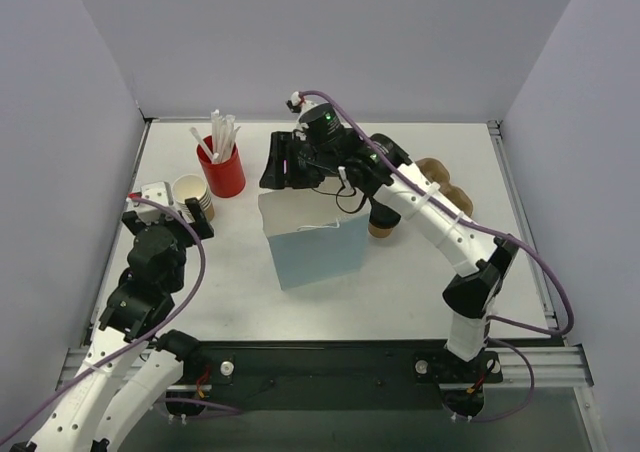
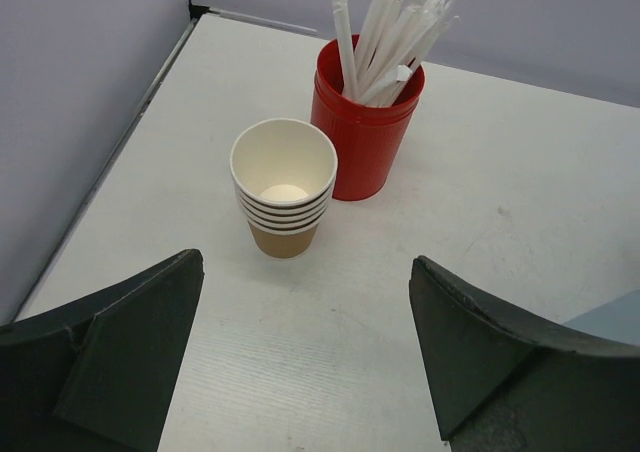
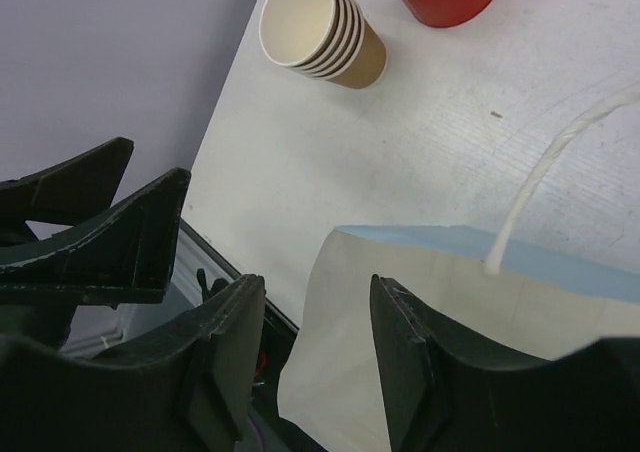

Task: Pack the takeout coffee

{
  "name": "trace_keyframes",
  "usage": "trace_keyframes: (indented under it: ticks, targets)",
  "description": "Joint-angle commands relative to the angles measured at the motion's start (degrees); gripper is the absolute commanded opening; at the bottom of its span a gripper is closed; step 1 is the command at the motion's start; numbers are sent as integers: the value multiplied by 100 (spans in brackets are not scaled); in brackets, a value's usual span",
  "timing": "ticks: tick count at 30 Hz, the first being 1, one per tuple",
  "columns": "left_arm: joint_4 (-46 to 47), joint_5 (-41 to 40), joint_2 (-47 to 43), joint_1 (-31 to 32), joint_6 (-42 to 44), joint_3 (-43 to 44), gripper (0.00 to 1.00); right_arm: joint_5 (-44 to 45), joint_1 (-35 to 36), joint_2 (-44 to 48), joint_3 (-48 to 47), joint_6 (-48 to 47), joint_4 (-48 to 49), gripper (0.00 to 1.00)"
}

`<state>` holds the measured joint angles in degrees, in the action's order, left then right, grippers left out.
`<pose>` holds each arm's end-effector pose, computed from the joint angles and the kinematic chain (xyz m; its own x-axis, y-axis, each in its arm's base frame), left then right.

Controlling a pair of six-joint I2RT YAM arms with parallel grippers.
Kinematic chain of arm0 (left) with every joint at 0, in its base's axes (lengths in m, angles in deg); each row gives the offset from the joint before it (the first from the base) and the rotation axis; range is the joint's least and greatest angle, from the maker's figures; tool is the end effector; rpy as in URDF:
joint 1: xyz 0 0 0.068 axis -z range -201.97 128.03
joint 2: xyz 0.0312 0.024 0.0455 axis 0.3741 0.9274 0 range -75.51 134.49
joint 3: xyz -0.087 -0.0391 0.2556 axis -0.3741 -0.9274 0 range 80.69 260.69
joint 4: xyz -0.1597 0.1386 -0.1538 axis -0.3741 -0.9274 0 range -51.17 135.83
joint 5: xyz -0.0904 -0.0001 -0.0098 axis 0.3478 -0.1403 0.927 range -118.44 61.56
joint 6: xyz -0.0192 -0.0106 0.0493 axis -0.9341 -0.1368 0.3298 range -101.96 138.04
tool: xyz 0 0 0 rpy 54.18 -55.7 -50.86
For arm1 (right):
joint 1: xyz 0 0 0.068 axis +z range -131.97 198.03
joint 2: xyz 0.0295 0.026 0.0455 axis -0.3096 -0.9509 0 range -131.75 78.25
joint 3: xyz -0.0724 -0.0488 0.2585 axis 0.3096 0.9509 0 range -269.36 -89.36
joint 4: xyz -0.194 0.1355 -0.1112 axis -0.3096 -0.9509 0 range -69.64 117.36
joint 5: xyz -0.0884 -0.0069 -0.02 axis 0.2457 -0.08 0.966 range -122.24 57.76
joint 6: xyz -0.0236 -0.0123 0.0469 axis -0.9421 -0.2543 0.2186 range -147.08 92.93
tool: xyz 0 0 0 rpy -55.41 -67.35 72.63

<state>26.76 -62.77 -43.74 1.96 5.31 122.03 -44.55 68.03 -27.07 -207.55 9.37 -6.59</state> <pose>0.1262 -0.0341 0.3354 -0.1090 -0.1508 -0.9825 -0.2023 0.9711 -0.1266 0.2622 0.3240 0.4421 -0.7067 0.0609 -0.7049 -0.5675 0.5464 0.6160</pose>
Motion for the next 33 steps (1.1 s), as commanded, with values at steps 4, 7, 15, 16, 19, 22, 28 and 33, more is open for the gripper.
trace_keyframes:
  ticks: [4, 7, 15, 16, 19, 22, 28, 33]
  targets:
    - [-420, 748, 128, 262, -403, 372, 93, 10, -604, 1196, 418, -1349, 21, 49]
    - [-1018, 1522, 145, 253, -1026, 899, 93, 334, -1017, 1696, 858, -1842, 29, 49]
    - [-1987, 2561, 733, 262, -2268, 2053, 86, 1074, -1826, 2604, 1509, -2301, -59, 49]
    - [-1995, 2789, 804, 262, -2486, 2088, 84, 1030, -1940, 2691, 1640, -2230, -76, 49]
    - [-1943, 3186, 1024, 262, -2812, 2141, 78, 1065, -2046, 2884, 1913, -2107, -181, 49]
    - [-1794, 3406, 1226, 271, -2840, 2150, 74, 1065, -2047, 3174, 2220, -2098, -199, 49]
    - [-1275, 3565, 1463, 350, -2709, 1851, 68, 1214, -2047, 3658, 3152, -2071, -85, 49]
    - [-1284, 3355, 1438, 657, -2682, 1588, 66, 1214, -2029, 3983, 3600, -2028, -76, 49]
